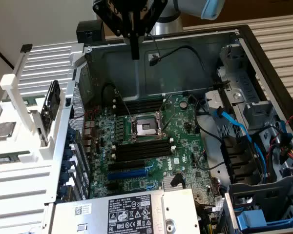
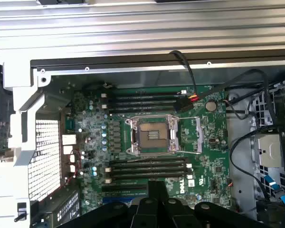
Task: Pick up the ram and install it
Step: 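Reach for the ram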
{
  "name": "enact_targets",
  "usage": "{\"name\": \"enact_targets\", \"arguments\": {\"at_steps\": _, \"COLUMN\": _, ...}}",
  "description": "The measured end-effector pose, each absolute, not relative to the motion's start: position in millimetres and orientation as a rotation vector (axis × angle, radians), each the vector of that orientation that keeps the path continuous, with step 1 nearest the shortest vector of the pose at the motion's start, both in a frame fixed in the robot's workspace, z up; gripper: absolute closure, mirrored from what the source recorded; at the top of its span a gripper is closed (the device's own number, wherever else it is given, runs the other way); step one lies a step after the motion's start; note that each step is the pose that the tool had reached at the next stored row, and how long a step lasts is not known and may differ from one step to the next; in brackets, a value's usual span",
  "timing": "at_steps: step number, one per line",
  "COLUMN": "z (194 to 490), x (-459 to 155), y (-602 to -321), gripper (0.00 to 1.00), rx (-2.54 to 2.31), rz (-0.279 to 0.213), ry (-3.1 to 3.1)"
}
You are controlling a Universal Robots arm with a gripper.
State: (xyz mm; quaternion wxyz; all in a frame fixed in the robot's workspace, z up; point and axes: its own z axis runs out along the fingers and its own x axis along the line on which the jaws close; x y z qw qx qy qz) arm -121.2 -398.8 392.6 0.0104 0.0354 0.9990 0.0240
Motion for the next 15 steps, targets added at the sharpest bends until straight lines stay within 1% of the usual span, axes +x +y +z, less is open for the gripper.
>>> {"name": "enact_targets", "arguments": {"at_steps": 15, "z": 392.7, "x": -122.3, "y": -398.8, "gripper": 0.9, "rx": 0.111, "rz": 0.075, "ry": 3.118}}
